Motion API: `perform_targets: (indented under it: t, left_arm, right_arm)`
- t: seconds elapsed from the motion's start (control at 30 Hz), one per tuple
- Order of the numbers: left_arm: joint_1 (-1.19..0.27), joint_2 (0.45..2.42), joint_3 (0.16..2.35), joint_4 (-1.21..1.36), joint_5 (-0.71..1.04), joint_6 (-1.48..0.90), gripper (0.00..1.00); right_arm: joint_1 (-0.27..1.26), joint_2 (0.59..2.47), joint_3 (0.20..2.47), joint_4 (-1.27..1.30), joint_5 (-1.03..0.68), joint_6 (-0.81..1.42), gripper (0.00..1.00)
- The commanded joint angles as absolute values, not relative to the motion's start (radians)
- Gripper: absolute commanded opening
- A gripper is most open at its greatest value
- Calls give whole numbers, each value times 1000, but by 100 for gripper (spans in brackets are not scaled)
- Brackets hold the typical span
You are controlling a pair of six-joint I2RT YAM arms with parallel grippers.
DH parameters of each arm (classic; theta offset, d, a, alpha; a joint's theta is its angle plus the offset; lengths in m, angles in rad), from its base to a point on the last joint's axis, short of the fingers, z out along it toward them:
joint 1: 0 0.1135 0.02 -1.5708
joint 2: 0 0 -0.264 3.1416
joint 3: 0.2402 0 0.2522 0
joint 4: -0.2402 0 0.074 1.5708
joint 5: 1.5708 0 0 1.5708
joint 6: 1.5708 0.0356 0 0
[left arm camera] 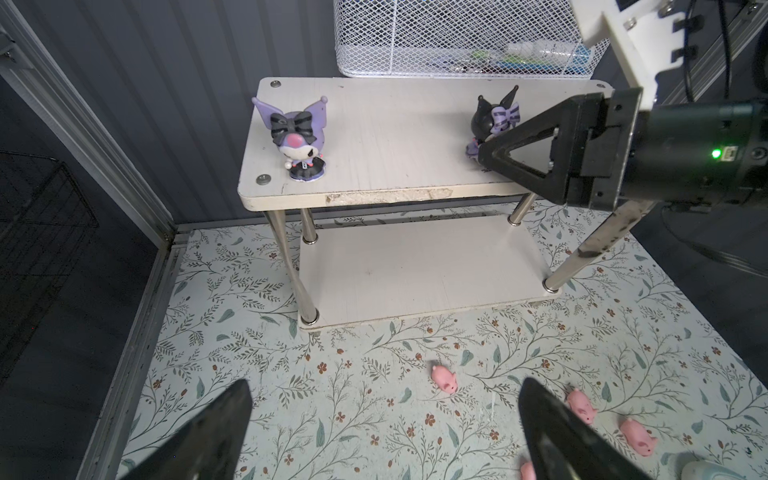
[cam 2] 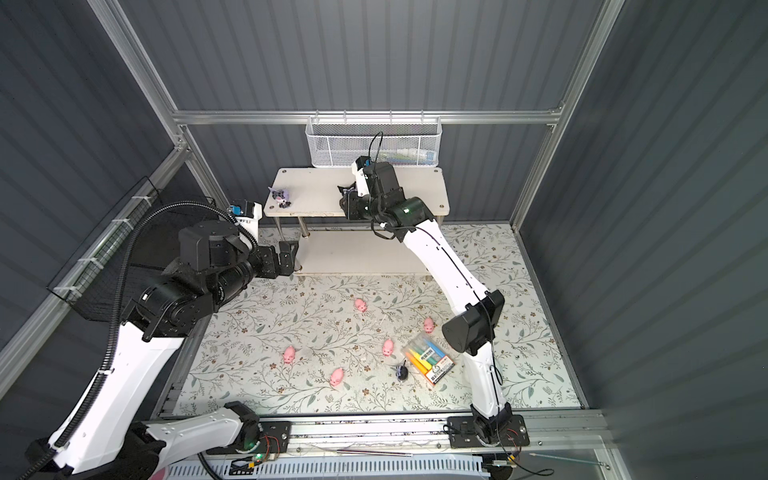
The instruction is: Place and organize the plastic toys onto the shelf
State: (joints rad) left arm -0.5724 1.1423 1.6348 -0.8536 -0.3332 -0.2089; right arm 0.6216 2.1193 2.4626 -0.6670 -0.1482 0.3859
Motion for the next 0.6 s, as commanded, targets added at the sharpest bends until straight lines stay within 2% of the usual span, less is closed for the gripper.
perform_targets:
  t: [0.0, 0.37, 0.57]
  left_arm:
    - [-566, 1120, 1629, -869, -346, -182, 100]
    - [-565, 1109, 1631, -874, -343, -184, 100]
    - [-566, 1105, 1632, -874, -344, -182, 100]
  right_arm:
    - [626, 2144, 2491, -680, -155, 395, 33]
    - [640, 2111, 2496, -696, -135, 376, 37]
    - [665, 2019, 2481, -708, -95, 335, 53]
